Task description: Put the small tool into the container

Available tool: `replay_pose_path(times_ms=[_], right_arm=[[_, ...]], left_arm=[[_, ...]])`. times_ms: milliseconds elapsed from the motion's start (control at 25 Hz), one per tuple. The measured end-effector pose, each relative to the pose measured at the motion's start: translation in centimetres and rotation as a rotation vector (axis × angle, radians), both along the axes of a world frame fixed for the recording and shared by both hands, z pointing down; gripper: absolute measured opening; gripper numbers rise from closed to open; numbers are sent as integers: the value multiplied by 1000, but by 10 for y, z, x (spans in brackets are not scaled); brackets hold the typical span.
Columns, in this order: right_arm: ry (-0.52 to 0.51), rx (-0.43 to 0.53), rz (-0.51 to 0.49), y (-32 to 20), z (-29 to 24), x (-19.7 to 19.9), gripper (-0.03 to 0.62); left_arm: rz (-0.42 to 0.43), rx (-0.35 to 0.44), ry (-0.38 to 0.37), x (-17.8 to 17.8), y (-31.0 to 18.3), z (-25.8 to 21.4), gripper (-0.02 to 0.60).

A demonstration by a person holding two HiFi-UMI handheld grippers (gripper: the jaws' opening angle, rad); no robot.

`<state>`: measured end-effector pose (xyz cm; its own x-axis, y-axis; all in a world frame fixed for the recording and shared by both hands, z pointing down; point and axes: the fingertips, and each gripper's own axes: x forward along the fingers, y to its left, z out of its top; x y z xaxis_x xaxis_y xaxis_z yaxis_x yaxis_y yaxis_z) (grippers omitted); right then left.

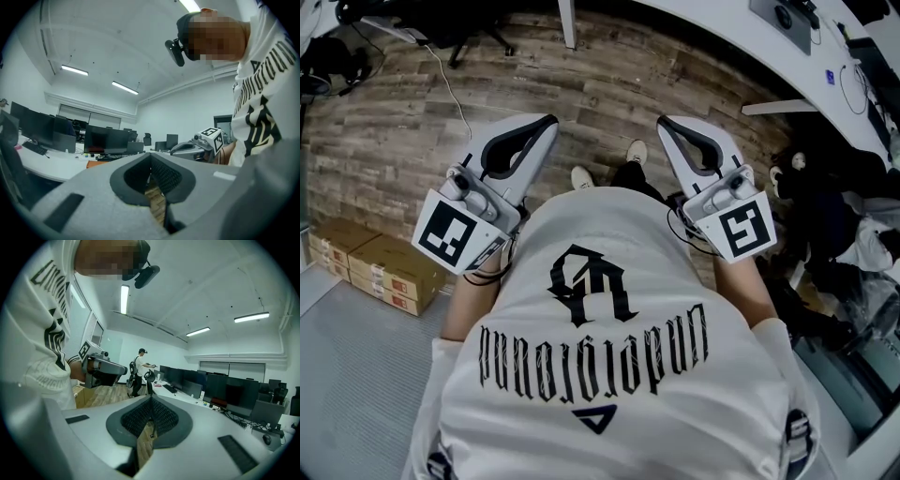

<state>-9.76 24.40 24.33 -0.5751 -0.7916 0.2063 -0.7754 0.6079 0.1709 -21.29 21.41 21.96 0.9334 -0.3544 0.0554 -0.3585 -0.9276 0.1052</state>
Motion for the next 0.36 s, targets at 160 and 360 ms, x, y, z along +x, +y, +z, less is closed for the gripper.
replay_pose_path(times_ms=[160,360], right_arm=[[2,3,-5,0,0,-2,15],[3,7,-3,-5,-4,-5,15]], left_arm=[[8,-3,3,-1,-1,1,14],[10,-7,10,-3,-7,-1,14]])
